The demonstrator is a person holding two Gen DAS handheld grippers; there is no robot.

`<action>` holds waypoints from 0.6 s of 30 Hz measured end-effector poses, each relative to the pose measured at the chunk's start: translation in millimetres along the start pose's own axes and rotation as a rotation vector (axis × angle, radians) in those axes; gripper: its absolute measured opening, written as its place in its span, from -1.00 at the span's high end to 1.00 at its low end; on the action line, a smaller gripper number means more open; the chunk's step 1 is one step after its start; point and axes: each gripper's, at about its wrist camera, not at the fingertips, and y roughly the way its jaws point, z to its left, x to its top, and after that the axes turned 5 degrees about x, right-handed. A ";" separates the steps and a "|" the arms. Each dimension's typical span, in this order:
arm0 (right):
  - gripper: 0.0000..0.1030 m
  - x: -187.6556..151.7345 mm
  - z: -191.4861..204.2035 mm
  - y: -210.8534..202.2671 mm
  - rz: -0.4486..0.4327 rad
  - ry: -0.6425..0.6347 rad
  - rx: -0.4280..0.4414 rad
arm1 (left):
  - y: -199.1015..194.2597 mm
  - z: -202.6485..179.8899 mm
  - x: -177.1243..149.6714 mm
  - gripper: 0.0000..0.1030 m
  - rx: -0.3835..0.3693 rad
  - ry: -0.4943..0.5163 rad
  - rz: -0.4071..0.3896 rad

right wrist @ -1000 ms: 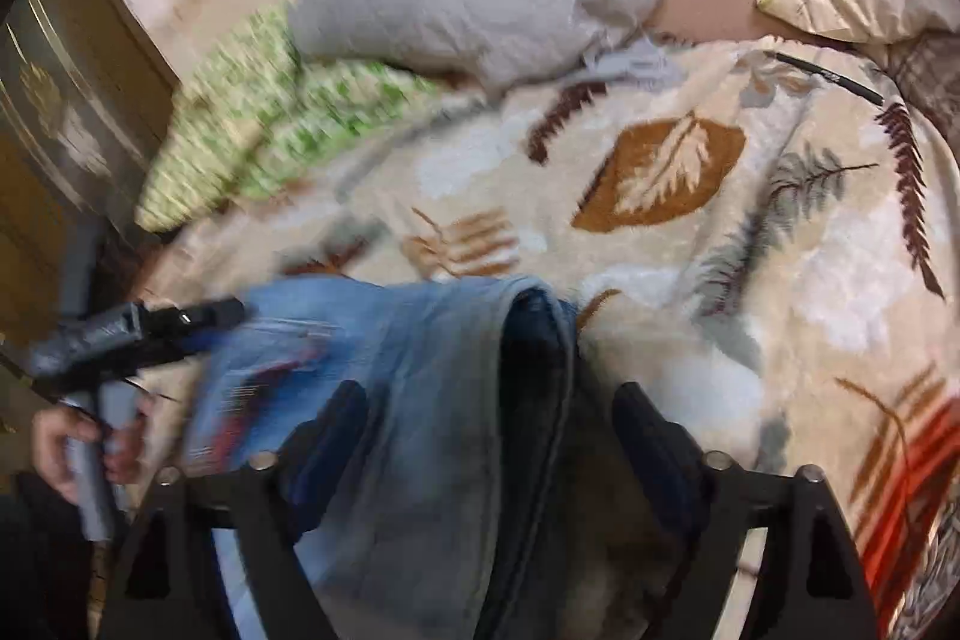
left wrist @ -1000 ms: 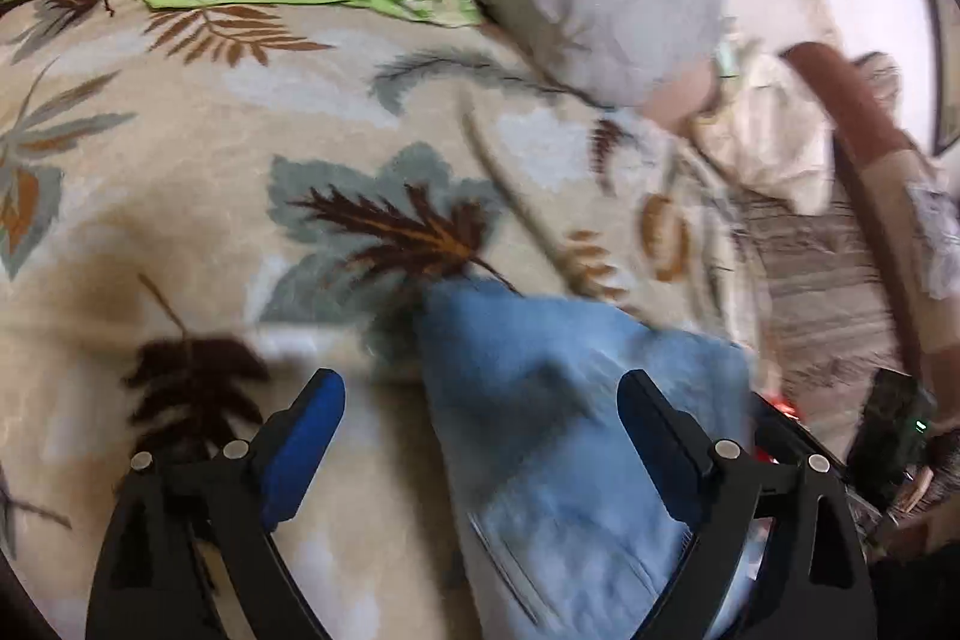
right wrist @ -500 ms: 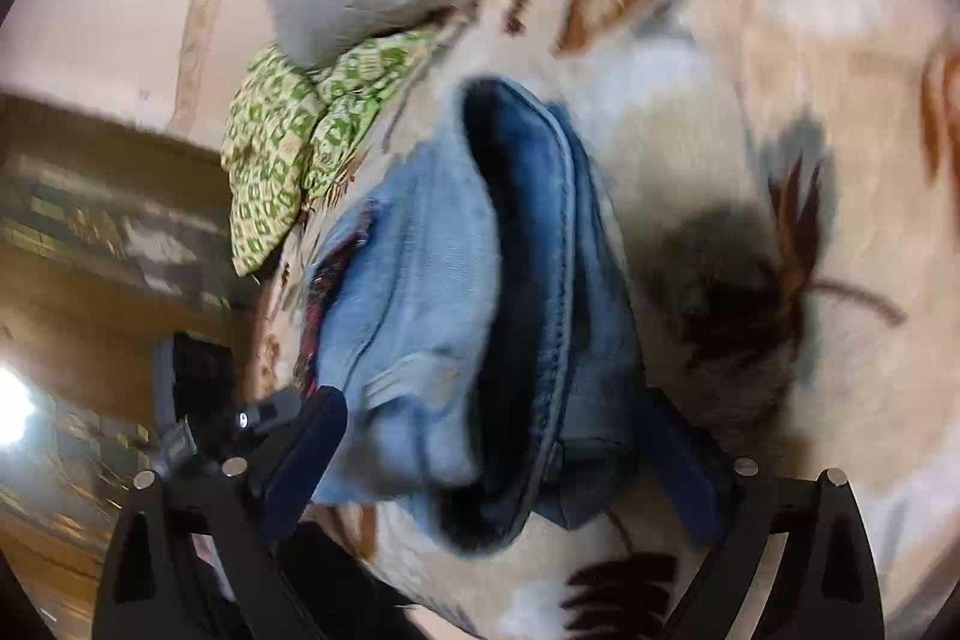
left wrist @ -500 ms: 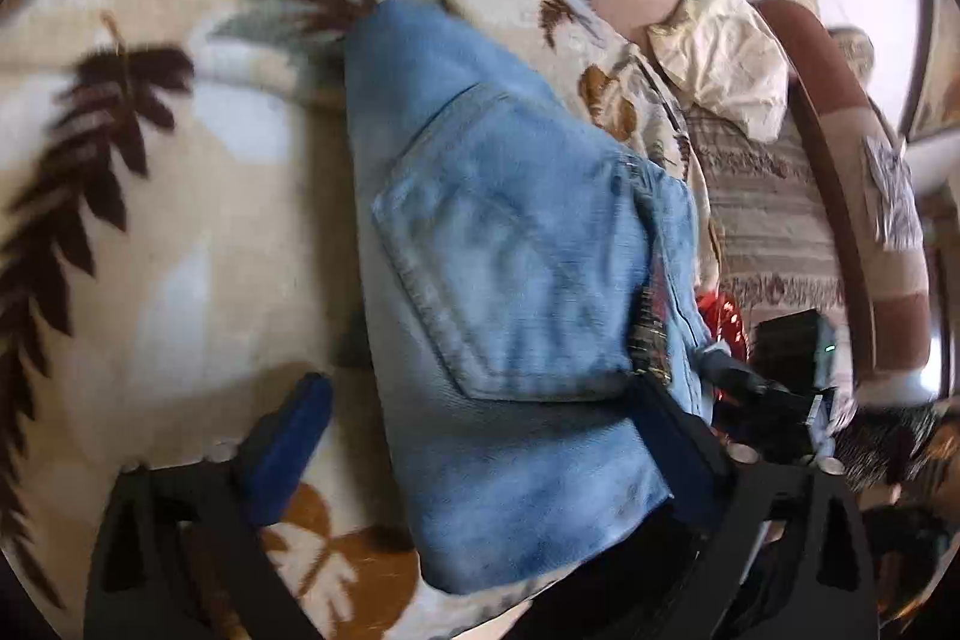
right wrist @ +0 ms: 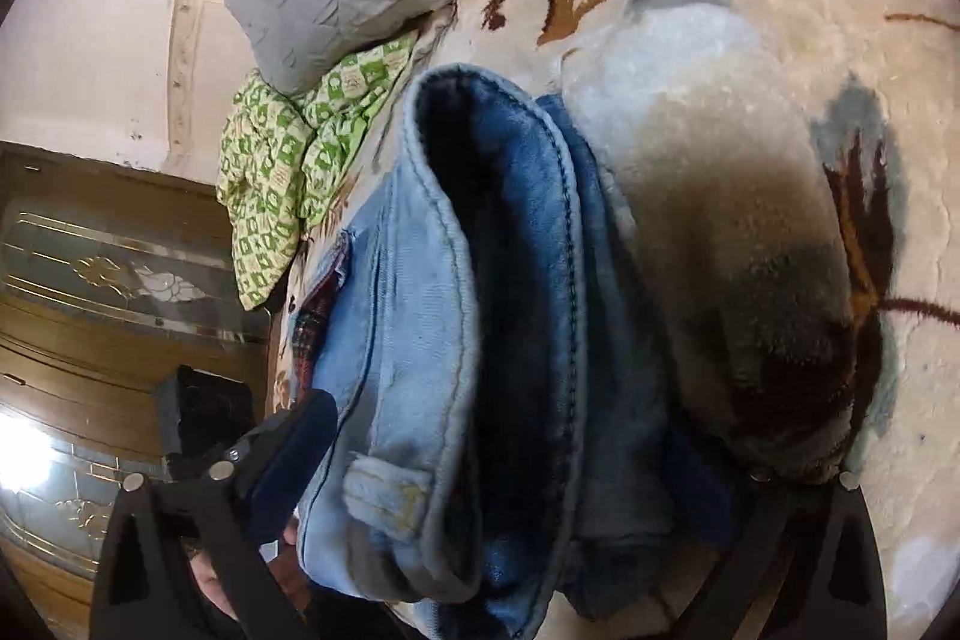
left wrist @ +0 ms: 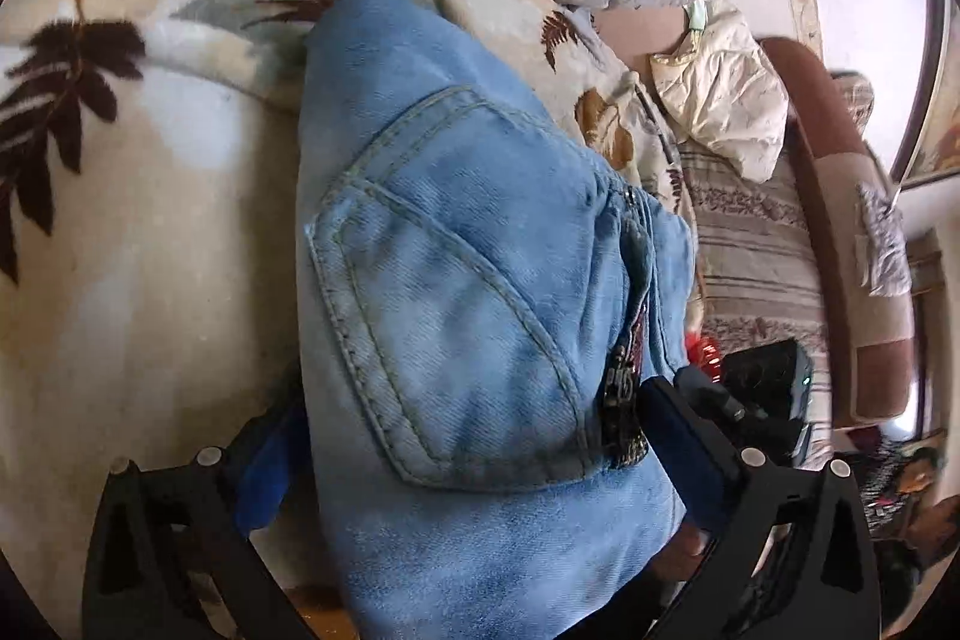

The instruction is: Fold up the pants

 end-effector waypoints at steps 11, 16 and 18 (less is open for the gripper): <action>-0.10 -26.0 35.1 -1.1 -0.072 -0.282 -0.254 | -3.4 -20.8 -6.8 -0.36 0.165 0.161 -0.030; -0.07 -41.5 51.0 4.1 -0.136 -0.381 -0.337 | -6.1 -21.6 -10.9 -0.28 0.172 0.183 -0.053; -0.05 -41.9 47.9 3.2 -0.151 -0.370 -0.327 | -9.1 -24.5 -13.9 -0.20 0.169 0.211 -0.083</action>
